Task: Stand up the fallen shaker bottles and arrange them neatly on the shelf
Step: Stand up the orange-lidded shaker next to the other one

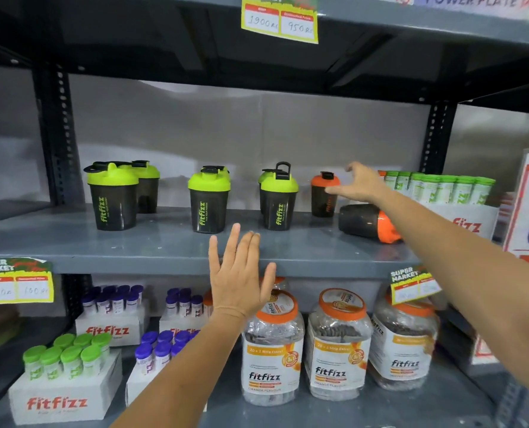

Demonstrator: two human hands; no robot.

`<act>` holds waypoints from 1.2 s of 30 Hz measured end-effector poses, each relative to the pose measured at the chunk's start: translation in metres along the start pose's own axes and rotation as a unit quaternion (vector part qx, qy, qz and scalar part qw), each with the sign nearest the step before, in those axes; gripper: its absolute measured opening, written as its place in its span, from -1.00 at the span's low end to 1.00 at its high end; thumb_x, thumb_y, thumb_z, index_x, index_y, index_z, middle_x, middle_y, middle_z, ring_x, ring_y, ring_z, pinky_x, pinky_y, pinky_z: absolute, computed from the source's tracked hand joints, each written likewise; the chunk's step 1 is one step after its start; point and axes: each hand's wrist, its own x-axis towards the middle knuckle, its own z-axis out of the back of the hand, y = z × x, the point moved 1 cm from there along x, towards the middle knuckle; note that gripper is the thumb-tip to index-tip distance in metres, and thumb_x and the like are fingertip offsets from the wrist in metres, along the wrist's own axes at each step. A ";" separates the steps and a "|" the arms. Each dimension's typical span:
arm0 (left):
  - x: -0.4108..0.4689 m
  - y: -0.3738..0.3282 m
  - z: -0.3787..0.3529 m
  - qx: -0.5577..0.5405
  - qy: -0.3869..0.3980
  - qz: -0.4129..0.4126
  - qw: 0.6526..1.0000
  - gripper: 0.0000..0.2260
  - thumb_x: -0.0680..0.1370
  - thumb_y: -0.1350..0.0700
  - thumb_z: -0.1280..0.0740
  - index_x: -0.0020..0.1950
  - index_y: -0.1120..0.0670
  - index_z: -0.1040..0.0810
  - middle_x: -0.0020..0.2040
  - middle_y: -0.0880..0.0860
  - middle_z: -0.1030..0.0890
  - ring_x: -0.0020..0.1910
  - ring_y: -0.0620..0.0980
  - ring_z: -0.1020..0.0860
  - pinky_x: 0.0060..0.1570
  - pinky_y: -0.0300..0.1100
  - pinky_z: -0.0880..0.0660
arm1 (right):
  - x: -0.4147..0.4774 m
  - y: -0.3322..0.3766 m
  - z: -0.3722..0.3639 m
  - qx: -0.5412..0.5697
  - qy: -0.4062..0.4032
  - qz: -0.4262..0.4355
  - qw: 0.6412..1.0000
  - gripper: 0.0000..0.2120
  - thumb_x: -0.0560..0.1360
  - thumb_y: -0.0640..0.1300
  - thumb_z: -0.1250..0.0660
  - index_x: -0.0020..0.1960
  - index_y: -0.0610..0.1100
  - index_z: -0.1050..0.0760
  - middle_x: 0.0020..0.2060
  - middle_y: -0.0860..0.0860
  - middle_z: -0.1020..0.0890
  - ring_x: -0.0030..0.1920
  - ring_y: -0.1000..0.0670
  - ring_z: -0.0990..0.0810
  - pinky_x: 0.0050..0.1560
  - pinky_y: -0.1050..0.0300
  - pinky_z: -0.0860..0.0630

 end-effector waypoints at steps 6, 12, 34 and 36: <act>0.017 -0.066 -0.007 -0.010 0.051 -0.091 0.994 -0.39 0.56 -0.20 -0.11 0.43 0.22 -0.38 0.40 0.15 -0.45 0.51 0.11 -0.21 0.46 0.27 0.00 | -0.029 -0.036 0.020 -0.397 0.068 0.060 0.913 -0.07 0.19 0.59 -0.18 0.29 -0.08 -0.40 0.22 -0.14 -0.56 0.19 -0.23 -0.53 0.02 -0.07 -0.45; 0.013 -0.072 -0.018 0.017 0.027 -0.079 0.996 -0.41 0.56 -0.20 -0.11 0.41 0.20 -0.40 0.39 0.12 -0.47 0.49 0.09 -0.26 0.46 0.19 -0.06 | -0.032 -0.034 0.014 -0.443 0.108 0.082 0.886 -0.30 0.23 0.40 -0.32 0.18 -0.05 -0.44 -0.03 -0.02 -0.59 0.02 -0.13 -0.56 -0.09 0.00 -0.40; 0.013 -0.071 -0.030 0.020 -0.059 -0.085 0.994 -0.45 0.56 -0.19 -0.15 0.36 0.17 -0.48 0.32 0.09 -0.54 0.45 0.07 -0.34 0.46 0.10 -0.10 | 0.010 -0.033 -0.027 -0.591 0.021 0.419 0.689 -0.11 0.42 -0.46 -0.31 0.56 -0.03 0.07 0.57 -0.20 0.06 0.56 -0.21 0.06 0.51 -0.23 0.01; 0.013 -0.070 -0.030 0.024 -0.058 -0.086 0.994 -0.45 0.56 -0.20 -0.14 0.36 0.17 -0.48 0.31 0.09 -0.55 0.44 0.07 -0.34 0.46 0.10 -0.09 | 0.009 -0.034 -0.026 -0.585 0.027 0.428 0.688 -0.02 0.36 -0.51 -0.31 0.56 -0.02 0.14 0.57 -0.21 0.12 0.56 -0.20 0.08 0.50 -0.20 0.05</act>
